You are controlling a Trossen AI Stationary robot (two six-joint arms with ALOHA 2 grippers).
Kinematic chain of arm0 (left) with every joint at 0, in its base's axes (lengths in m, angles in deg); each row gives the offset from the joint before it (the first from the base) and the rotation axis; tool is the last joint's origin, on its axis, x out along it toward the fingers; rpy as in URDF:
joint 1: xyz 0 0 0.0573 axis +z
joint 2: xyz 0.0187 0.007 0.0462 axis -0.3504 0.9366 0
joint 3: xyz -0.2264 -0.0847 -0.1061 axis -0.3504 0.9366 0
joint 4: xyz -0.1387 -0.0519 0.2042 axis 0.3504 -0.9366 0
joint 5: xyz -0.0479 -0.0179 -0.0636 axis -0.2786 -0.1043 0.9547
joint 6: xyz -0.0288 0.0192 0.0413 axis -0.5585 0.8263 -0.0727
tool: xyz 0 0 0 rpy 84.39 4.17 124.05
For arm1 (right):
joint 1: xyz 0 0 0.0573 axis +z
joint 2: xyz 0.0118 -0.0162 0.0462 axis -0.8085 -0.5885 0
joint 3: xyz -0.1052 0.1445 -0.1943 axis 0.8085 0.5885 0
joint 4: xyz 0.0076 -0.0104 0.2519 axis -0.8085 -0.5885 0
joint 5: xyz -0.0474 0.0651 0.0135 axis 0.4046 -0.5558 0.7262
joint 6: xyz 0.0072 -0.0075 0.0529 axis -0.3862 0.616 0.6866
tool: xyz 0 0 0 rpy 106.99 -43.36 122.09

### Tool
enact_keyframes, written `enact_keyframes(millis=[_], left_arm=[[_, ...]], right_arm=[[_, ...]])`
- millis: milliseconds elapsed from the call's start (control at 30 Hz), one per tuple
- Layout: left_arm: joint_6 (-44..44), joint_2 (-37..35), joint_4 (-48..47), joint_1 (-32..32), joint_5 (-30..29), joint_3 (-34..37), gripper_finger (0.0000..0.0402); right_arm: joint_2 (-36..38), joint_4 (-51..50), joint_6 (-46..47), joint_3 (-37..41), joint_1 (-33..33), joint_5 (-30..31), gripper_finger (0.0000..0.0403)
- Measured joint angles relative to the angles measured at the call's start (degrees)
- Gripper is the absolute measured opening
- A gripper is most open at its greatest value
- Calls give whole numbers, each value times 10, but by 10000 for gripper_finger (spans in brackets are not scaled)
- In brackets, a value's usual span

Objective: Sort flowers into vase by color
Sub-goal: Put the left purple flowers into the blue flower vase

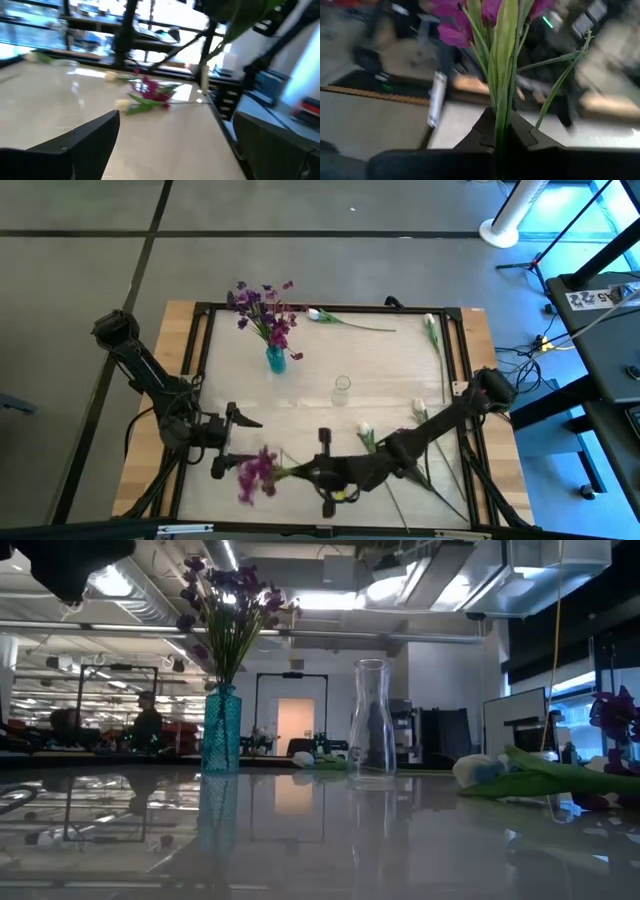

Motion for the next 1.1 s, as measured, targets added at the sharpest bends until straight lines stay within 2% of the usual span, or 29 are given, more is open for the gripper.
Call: enact_keyframes(millis=[100, 267, 400, 533, 800, 1000, 1100], left_arm=[[-7, 0, -2, 0, 39, 0, 384], [-18, 0, -8, 0, 89, 0, 384], [-17, 0, -10, 2, 96, 0, 384], [-15, 11, -8, 11, 98, 0, 384], [4, 41, 6, 73, 98, 0, 384], [114, 67, 107, 122, 99, 0, 384], [176, 81, 178, 155, 126, 0, 384]], right_arm=[[-2, 98, -64, 7, -9, -43, 9], [1, 199, -102, 23, -42, -106, 9], [-1, 283, -111, 51, -78, -173, 8], [0, 356, -105, 87, -110, -213, 9], [0, 406, -104, 128, -142, -228, 9], [0, 421, -106, 128, -149, -228, 9], [-5, 454, -115, 128, -153, -232, 8]])
